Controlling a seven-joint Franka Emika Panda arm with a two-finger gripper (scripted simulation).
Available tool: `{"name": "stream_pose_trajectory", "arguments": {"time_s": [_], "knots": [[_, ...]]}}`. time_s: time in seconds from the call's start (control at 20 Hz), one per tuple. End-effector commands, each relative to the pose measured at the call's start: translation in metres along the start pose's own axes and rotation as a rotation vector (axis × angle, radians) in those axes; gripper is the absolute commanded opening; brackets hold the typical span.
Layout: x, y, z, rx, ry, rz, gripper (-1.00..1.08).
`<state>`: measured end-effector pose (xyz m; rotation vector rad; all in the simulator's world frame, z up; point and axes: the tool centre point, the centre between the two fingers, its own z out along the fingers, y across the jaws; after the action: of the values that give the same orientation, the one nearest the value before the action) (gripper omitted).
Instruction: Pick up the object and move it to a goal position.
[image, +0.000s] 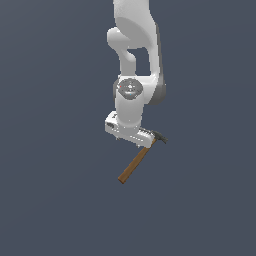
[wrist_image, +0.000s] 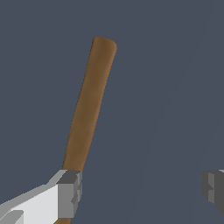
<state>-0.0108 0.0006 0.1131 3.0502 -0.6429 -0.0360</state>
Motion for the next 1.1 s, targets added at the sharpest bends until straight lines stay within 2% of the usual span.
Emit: {"name": "stream_pose_trajectory", "arguments": {"time_s": [0.0, 0.55, 1.05], "knots": [[-0.003, -0.008, 0.007, 0.005, 0.002, 0.060, 1.00], [-0.018, -0.039, 0.034, 0.024, 0.009, 0.296, 1.00], [-0.025, -0.050, 0.045, 0.031, 0.012, 0.395, 1.00]]}}
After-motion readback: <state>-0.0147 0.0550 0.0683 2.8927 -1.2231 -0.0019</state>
